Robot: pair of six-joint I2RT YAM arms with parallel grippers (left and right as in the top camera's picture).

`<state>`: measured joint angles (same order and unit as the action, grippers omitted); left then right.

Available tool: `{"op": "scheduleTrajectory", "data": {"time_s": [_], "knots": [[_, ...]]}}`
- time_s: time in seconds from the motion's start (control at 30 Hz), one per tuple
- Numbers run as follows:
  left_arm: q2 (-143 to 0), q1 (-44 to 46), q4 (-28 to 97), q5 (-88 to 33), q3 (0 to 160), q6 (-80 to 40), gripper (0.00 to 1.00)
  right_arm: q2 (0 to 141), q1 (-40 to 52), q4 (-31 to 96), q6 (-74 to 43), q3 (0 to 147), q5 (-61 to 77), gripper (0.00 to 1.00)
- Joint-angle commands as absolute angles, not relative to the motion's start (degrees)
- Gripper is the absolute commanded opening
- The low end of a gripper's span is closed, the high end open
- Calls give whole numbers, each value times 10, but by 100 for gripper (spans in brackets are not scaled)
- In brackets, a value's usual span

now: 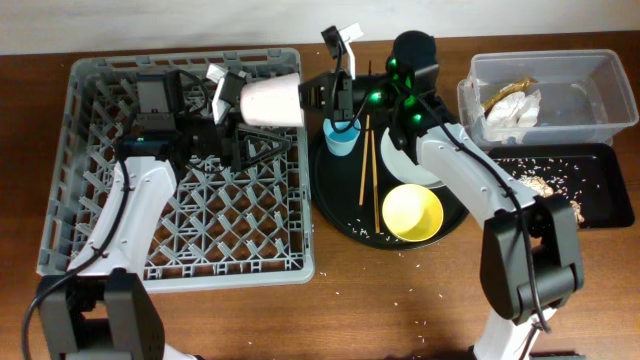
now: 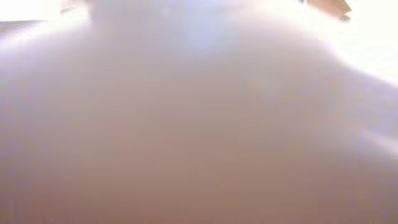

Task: Sort waste into correct bins and load items into the dishwasher rack
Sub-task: 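Hand the pink cup from the right gripper to the left gripper over the rack, then place the pink cup upside down in the rack with the left gripper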

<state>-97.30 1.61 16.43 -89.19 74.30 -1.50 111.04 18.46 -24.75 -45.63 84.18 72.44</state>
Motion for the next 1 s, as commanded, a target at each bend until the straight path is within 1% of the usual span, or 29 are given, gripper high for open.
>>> {"op": "scheduleTrajectory", "data": {"time_s": [0.0,0.1,0.13,0.27,0.37,0.4,0.47,0.5,0.53,0.57,0.6,0.63,0.67,0.7,0.73,0.77,0.8,0.87,0.9,0.93,0.97], "knots": [[-975,7,163,-902,740,-35,95,1093,187,-187,-392,854,739,4],[-975,-13,163,-902,740,-45,93,1093,187,-186,-392,854,748,4],[-975,-17,163,-902,740,-48,90,1093,187,-186,-392,854,748,4],[-975,-17,156,-902,740,-48,90,1094,190,-179,-391,854,748,4],[-974,-17,136,-902,741,-71,89,1094,202,-130,-351,854,733,4],[-974,-17,135,-902,741,-71,80,1094,202,-130,-351,854,729,4],[-974,-17,135,-902,741,-71,65,1094,202,-130,-351,854,729,4],[-974,-17,135,-902,741,-71,59,1094,202,-130,-351,854,728,4],[-974,-17,135,-902,741,-71,57,1094,202,-130,-351,854,728,4],[-974,-17,135,-902,741,-71,50,1094,202,-130,-351,854,727,4],[-974,-17,135,-902,741,-71,48,1094,202,-130,-351,854,727,11],[-974,-17,135,-902,741,-71,47,1094,202,-131,-351,854,726,52],[-974,-17,135,-902,741,-71,45,1094,201,-130,-351,854,726,75],[-974,-20,132,-902,743,-79,43,1094,193,-129,-351,854,726,93],[-974,-38,82,-902,744,-148,39,1094,176,-121,-352,854,726,99],[-974,-52,42,-902,744,-192,36,1094,158,-111,-351,854,726,98],[-974,-63,-5,-902,744,-231,36,1094,130,-99,-349,854,726,99],[-974,-69,-180,-901,744,-345,35,1093,67,-49,-318,854,710,98],[-974,-70,-254,-892,744,-388,35,1093,43,16,-275,854,673,98],[-974,-72,-297,-835,744,-416,35,1093,29,97,-225,854,613,98],[-974,-74,-285,-790,744,-423,36,1093,25,149,-195,854,568,99]]}}
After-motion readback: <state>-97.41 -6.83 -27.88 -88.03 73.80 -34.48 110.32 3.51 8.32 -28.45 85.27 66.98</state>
